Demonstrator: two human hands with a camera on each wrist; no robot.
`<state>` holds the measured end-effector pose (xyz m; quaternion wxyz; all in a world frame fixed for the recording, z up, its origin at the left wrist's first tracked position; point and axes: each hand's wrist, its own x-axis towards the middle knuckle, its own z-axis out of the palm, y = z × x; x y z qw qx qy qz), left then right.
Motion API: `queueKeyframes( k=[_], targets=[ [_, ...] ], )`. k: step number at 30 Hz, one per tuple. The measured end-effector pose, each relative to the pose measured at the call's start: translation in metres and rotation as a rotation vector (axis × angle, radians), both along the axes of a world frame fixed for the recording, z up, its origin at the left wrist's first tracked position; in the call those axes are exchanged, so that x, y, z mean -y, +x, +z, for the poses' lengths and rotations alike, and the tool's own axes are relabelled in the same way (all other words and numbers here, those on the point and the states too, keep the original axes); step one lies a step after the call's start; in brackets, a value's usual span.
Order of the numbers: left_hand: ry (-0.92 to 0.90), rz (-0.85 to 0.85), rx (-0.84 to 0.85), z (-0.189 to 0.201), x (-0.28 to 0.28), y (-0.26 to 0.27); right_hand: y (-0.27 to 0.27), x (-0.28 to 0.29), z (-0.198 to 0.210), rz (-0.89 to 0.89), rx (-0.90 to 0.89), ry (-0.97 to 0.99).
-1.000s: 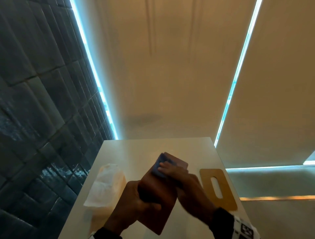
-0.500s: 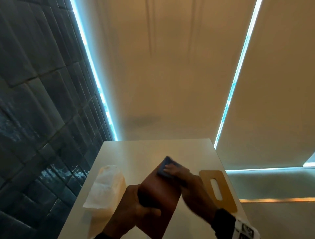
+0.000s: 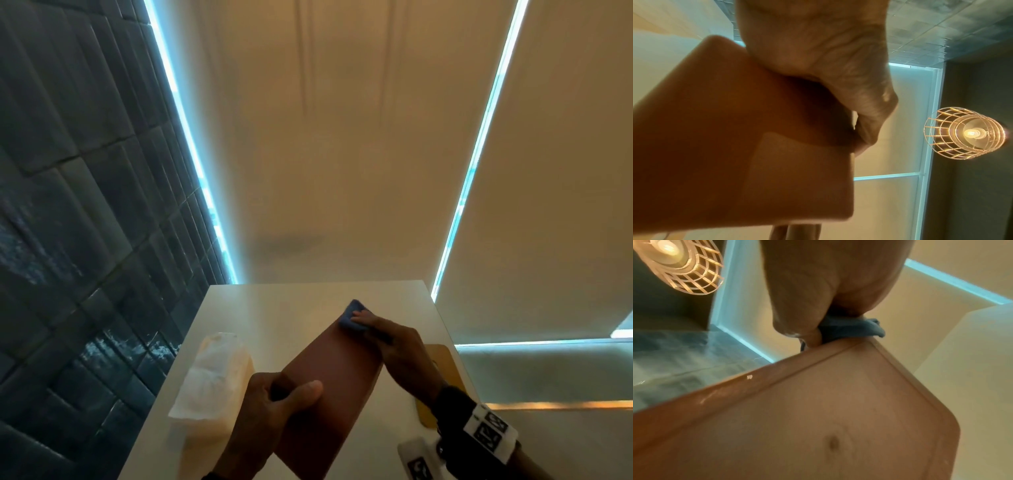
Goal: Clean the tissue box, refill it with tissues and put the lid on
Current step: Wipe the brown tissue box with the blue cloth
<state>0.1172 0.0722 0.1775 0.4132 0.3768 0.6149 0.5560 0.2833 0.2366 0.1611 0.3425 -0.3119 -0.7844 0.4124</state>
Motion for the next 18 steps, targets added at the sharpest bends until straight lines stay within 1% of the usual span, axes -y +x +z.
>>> queueKeyframes(
  k=[2, 4, 6, 8, 11, 14, 16, 18],
  targets=[
    [0.007, -0.002, -0.022, -0.001, 0.001, -0.001, 0.005, -0.001, -0.002, -0.065, -0.023, -0.09],
    [-0.008, -0.026, -0.005, -0.003, 0.001, -0.003, 0.009, 0.0, -0.006, -0.12, -0.148, -0.218],
    [-0.044, -0.088, 0.013, -0.006, 0.001, -0.006, 0.011, 0.003, -0.01, -0.17, -0.302, -0.373],
    [-0.096, -0.171, 0.032, -0.009, 0.0, -0.009, 0.013, 0.005, -0.017, -0.213, -0.394, -0.455],
    [-0.172, -0.28, 0.02, -0.012, -0.002, -0.015, 0.016, 0.007, -0.021, -0.235, -0.463, -0.494],
    [-0.212, -0.382, -0.017, -0.011, -0.003, -0.019, 0.019, 0.013, -0.011, -0.215, -0.489, -0.476],
    [-0.248, -0.44, -0.061, -0.012, -0.006, -0.019, 0.02, 0.022, 0.001, -0.135, -0.506, -0.442],
    [-0.288, -0.45, -0.089, -0.013, -0.01, -0.017, 0.019, 0.034, 0.012, -0.027, -0.49, -0.419]
  ],
)
